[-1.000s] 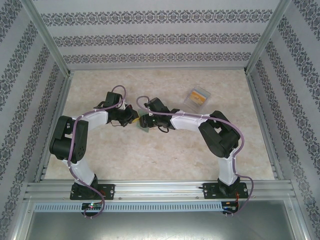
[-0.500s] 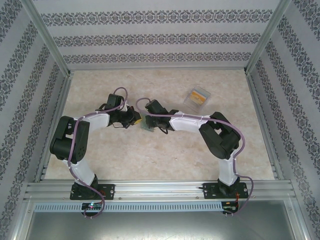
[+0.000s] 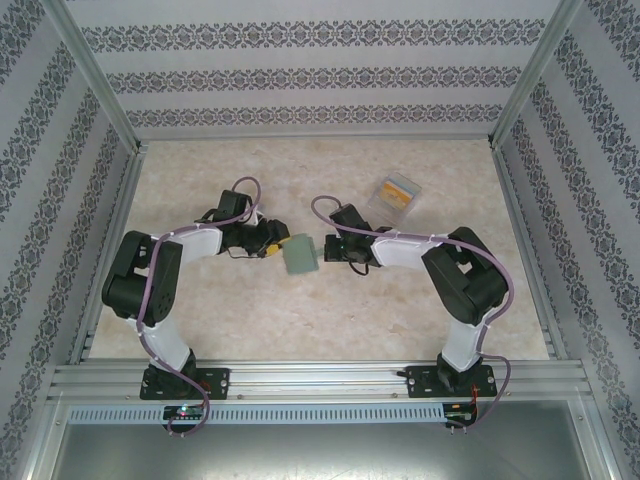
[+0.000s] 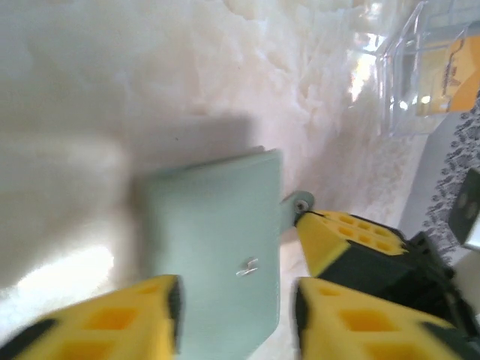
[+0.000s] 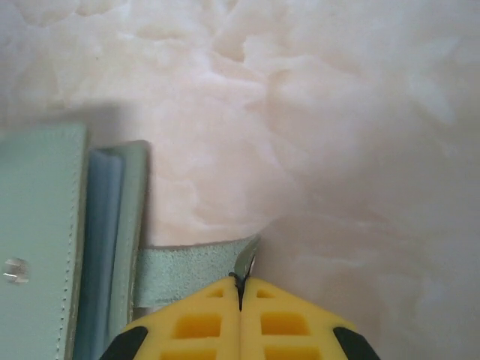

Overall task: Put the credit cards into the card holder
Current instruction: Open the button on the card holder, then open the card holder at the center of the table.

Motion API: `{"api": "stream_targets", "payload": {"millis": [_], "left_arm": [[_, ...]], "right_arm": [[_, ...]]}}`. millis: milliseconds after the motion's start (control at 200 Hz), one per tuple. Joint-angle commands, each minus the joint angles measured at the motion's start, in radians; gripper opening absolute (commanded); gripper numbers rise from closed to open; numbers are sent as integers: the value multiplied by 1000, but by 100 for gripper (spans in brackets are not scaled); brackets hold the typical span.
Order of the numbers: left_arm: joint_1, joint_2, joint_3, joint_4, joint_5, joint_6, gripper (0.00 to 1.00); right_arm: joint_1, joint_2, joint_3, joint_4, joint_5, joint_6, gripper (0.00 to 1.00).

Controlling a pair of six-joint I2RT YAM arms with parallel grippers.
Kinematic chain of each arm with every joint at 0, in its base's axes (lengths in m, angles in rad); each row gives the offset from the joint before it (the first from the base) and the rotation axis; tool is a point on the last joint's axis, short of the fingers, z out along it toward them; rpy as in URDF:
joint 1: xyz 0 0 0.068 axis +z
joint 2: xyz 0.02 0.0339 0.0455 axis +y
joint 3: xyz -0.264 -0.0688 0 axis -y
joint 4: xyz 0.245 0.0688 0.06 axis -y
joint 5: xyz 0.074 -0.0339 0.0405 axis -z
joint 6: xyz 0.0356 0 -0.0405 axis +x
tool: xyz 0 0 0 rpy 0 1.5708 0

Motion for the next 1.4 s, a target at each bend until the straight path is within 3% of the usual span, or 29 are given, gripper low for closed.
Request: {"api": "stream_targets", "payload": {"millis": [0, 85, 190, 320, 864, 1234, 1394], "left_arm": [[-10, 37, 11, -25, -21, 34, 75], [-14, 38, -4, 22, 2, 30, 92], [-14, 40, -4, 49, 38, 21, 96], [-15, 35, -4, 70, 56, 28, 100], [-24, 19, -12, 63, 138, 42, 96], [-51, 61, -23, 71, 130, 48, 74], [-51, 50, -24, 56, 116, 58, 77]], "right_arm": [[-4, -51, -31, 31, -65, 22, 0], [5, -92, -43, 54, -94, 7, 0], [5, -116, 30, -32, -126, 20, 0], [11, -125, 54, -13, -174, 32, 0], [30, -268, -10, 55, -216, 29, 0], [2, -248, -100, 72, -162, 64, 0], [-64, -250, -150, 77, -189, 72, 0]]}}
